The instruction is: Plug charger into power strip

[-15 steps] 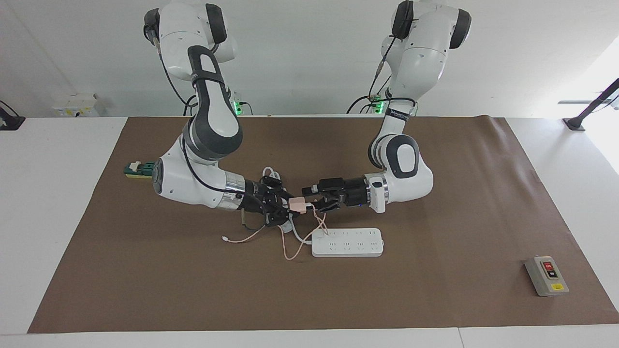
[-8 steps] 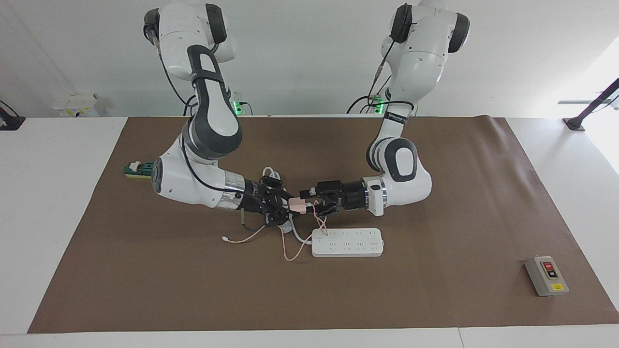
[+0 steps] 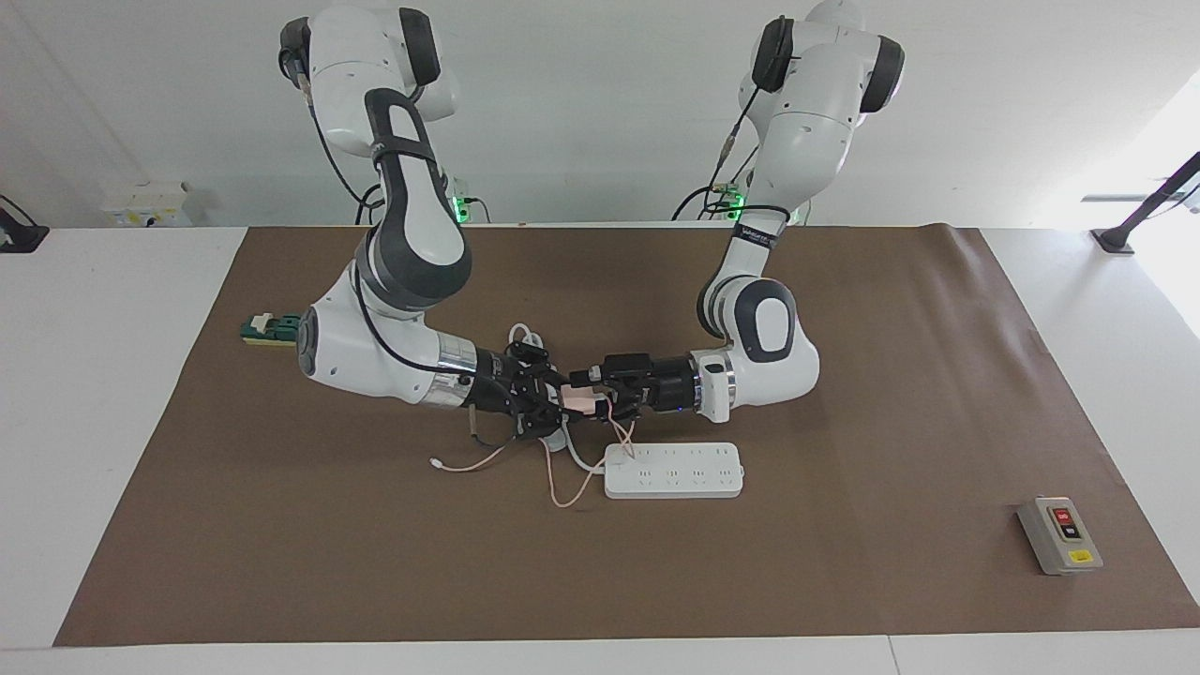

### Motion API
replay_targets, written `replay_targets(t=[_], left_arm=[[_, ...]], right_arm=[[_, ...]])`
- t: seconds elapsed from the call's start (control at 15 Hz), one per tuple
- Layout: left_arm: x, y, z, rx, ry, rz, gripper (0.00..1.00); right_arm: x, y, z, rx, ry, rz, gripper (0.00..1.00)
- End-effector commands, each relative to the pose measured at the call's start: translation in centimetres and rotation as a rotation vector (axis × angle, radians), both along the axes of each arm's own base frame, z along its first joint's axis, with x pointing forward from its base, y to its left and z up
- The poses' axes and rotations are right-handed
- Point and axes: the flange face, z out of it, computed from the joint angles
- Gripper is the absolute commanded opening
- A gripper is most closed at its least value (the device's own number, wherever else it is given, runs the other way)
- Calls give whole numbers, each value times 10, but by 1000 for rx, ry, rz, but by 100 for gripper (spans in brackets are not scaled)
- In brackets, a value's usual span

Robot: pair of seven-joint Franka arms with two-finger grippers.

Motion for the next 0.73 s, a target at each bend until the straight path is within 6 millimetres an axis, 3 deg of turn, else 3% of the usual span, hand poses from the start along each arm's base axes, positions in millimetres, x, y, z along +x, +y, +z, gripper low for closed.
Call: replay_targets(t=[0.0,0.4,0.6,0.67], left_arm=[[4,-5,-1,-18,-14,8,100],[6,-1,1,-17,-20,10,100],[8,3,3,-11,-24,8,75],[8,5,3,-11,-23,9,72]], right_arm=[[3,3,1,25,4,-12,0],[3,2,0,24,3,-11,0],[3,2,0,24,3,-11,0],[3,3,1,25,4,-12,0]])
